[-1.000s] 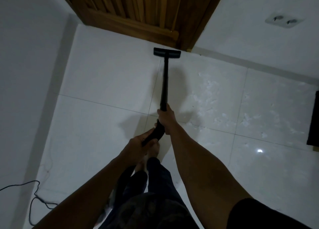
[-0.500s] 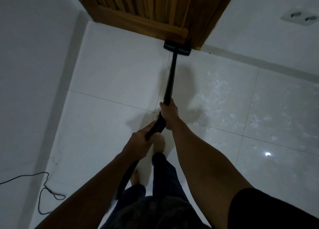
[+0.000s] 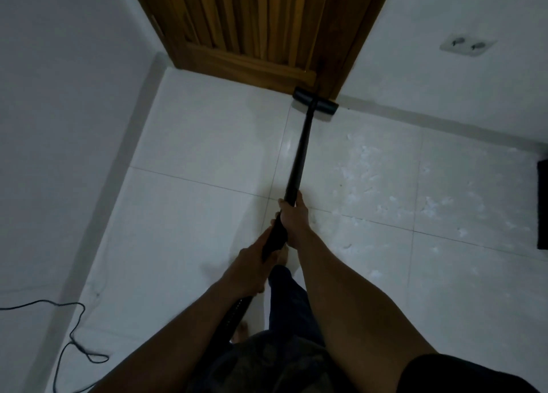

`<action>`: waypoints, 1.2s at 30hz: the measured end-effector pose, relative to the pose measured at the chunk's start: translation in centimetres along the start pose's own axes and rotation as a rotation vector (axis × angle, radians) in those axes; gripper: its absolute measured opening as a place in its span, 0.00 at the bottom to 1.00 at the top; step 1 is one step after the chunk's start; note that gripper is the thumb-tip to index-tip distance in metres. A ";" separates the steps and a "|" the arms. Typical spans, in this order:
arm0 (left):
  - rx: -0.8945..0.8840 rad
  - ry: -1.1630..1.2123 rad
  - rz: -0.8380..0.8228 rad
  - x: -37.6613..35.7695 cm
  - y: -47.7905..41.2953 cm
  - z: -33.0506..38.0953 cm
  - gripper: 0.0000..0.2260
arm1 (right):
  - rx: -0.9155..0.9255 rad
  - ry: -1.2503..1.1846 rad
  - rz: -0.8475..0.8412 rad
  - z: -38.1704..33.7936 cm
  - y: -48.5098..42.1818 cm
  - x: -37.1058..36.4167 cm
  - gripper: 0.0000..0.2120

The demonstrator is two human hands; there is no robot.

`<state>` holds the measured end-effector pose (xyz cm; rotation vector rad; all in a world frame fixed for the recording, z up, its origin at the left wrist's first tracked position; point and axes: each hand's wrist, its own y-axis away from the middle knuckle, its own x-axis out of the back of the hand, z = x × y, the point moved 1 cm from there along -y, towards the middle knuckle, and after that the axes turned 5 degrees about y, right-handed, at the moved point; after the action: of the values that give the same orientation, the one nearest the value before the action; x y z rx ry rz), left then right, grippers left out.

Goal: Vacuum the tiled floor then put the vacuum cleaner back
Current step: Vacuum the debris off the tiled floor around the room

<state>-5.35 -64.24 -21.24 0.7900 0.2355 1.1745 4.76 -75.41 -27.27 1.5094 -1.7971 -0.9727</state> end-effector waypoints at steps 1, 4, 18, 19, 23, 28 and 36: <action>-0.034 -0.010 0.008 -0.5 1.9 -0.9 0.27 | 0.018 -0.007 0.004 1.3 1.5 0.2 0.28; -0.086 -0.018 0.005 -1.9 6.8 -3.6 0.26 | 0.055 0.000 0.008 5.6 5.3 0.6 0.27; -0.117 -0.144 -0.044 -10.3 29.6 -16.9 0.26 | 0.035 0.054 0.001 27.4 23.4 5.0 0.26; -0.138 -0.139 -0.047 -11.1 30.7 -18.0 0.26 | 0.032 0.073 -0.002 28.7 24.4 5.4 0.26; -0.113 -0.088 -0.040 -14.9 35.5 -21.8 0.25 | 0.031 0.147 -0.021 34.5 28.4 8.2 0.24; -0.170 -0.083 -0.052 -21.3 43.3 -26.5 0.26 | 0.040 0.230 -0.050 42.9 33.7 12.5 0.22; -0.101 0.051 -0.122 -28.4 54.9 -34.1 0.24 | -0.043 0.198 -0.027 55.7 42.4 17.0 0.22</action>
<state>-75.70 -66.11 -15.73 0.6486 0.2616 1.0834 -67.05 -79.58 -23.41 1.5492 -1.6109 -0.8370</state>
